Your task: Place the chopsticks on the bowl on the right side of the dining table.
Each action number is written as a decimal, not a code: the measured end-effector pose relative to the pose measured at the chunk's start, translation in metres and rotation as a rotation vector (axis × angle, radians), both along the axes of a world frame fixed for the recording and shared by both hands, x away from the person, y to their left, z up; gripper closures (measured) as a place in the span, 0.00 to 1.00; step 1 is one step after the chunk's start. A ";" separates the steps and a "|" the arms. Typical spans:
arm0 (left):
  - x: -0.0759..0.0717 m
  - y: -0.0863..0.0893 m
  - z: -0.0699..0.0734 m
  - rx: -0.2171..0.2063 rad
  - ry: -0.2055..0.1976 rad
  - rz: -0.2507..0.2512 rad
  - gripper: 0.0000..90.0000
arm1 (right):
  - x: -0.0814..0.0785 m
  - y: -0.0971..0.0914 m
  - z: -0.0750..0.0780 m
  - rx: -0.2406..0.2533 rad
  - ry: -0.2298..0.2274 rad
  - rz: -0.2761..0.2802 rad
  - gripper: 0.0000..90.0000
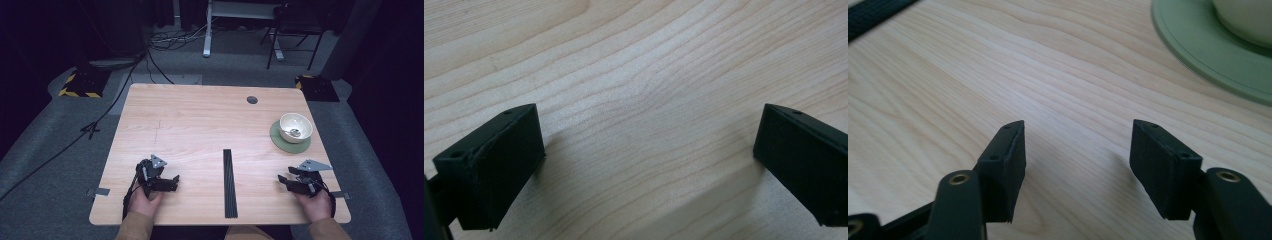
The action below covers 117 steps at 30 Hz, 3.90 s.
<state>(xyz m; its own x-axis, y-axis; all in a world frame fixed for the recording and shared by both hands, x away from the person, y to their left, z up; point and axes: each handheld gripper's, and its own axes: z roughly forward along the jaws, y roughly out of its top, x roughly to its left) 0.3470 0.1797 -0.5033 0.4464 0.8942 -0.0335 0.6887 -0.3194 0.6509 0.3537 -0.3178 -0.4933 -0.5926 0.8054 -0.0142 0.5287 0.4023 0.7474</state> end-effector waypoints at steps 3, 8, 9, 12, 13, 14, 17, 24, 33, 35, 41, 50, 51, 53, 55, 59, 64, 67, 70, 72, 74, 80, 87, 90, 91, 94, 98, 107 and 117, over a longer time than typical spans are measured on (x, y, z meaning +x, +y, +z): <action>0.000 0.000 0.000 -0.002 0.000 0.001 0.00 | -0.003 0.006 0.004 -0.003 -0.011 0.008 0.48; 0.000 0.000 0.000 -0.001 0.000 0.001 0.00 | -0.013 0.027 0.019 0.009 -0.020 0.053 0.52; 0.000 0.000 0.000 0.000 -0.002 0.003 0.00 | -0.013 0.027 0.019 0.009 -0.020 0.053 0.52; 0.003 -0.003 -0.001 -0.002 -0.010 0.007 0.00 | -0.019 0.038 0.026 -0.006 -0.031 0.090 0.52; 0.004 -0.003 -0.001 -0.004 -0.011 -0.004 0.00 | -0.021 0.041 0.029 -0.007 -0.030 0.098 0.52; 0.004 -0.003 0.000 0.004 -0.008 -0.003 0.00 | -0.021 0.044 0.031 0.002 -0.026 0.105 0.52; 0.006 -0.004 0.000 -0.003 -0.007 -0.011 0.00 | -0.023 0.054 0.038 0.021 -0.026 0.117 0.54; 0.011 -0.007 0.000 0.004 -0.011 -0.009 0.01 | -0.016 0.073 0.053 0.062 -0.032 0.121 0.57; 0.013 -0.009 0.000 0.011 -0.013 -0.014 0.01 | -0.004 0.112 0.060 0.089 -0.007 0.182 0.58; 0.013 -0.009 0.000 0.011 -0.013 -0.013 0.01 | -0.001 0.119 0.058 0.093 0.008 0.187 0.58; 0.013 -0.009 0.000 0.011 -0.013 -0.014 0.01 | -0.001 0.140 0.040 0.023 0.019 0.201 0.56; 0.013 -0.009 0.000 0.008 -0.009 -0.017 0.01 | -0.006 0.150 0.018 -0.023 0.056 0.210 0.56; 0.013 -0.009 0.000 0.008 -0.009 -0.017 0.01 | -0.006 0.150 0.018 -0.023 0.056 0.210 0.56; 0.013 -0.009 0.000 0.008 -0.009 -0.017 0.01 | -0.005 0.151 0.016 -0.033 0.059 0.220 0.56; 0.013 -0.009 0.000 0.008 -0.009 -0.017 0.01 | -0.006 0.153 0.014 -0.038 0.065 0.224 0.56; 0.013 -0.009 0.000 0.008 -0.009 -0.017 0.01 | -0.006 0.156 0.009 -0.048 0.077 0.228 0.56; 0.013 -0.009 0.000 0.008 -0.009 -0.017 0.01 | -0.005 0.155 0.007 -0.050 0.083 0.226 0.56; 0.013 -0.009 0.000 0.008 -0.009 -0.017 0.01 | -0.004 0.154 0.006 -0.051 0.087 0.218 0.56; 0.013 -0.009 0.000 0.008 -0.009 -0.017 0.01 | -0.003 0.151 0.005 -0.059 0.093 0.213 0.56; 0.013 -0.009 0.000 0.008 -0.009 -0.017 0.01 | -0.004 0.151 0.006 -0.045 0.096 0.205 0.56; 0.013 -0.009 0.000 0.008 -0.009 -0.017 0.01 | -0.004 0.150 0.006 -0.045 0.093 0.211 0.57; 0.013 -0.009 0.000 0.008 -0.009 -0.017 0.01 | -0.002 0.148 0.006 -0.048 0.124 0.208 0.61; 0.013 -0.009 0.000 0.008 -0.009 -0.017 0.01 | 0.002 0.132 0.007 -0.045 0.131 0.173 0.63; 0.013 -0.009 0.000 0.008 -0.009 -0.017 0.01 | 0.004 0.126 0.007 -0.047 0.128 0.151 0.63; 0.013 -0.009 0.000 0.008 -0.009 -0.017 0.01 | 0.005 0.125 0.008 -0.048 0.126 0.148 0.63; 0.013 -0.009 0.000 0.008 -0.009 -0.017 0.01 | 0.007 0.120 0.008 -0.053 0.125 0.137 0.63; 0.013 -0.009 0.000 0.008 -0.009 -0.017 0.01 | 0.010 0.114 0.008 -0.051 0.132 0.124 0.63; 0.013 -0.009 0.000 0.008 -0.009 -0.017 0.01 | 0.018 0.094 0.009 -0.053 0.152 0.084 0.68; 0.011 -0.008 0.000 0.004 -0.005 -0.017 0.01 | 0.016 0.095 0.017 -0.057 0.165 0.112 0.79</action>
<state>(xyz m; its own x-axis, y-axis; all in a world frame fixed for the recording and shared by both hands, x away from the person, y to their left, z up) 0.3579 0.1714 -0.5032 0.4616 0.8867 -0.0275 0.6799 -0.3337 0.6530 0.3699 -0.2228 -0.4762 -0.6767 0.7347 0.0472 0.5917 0.5046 0.6287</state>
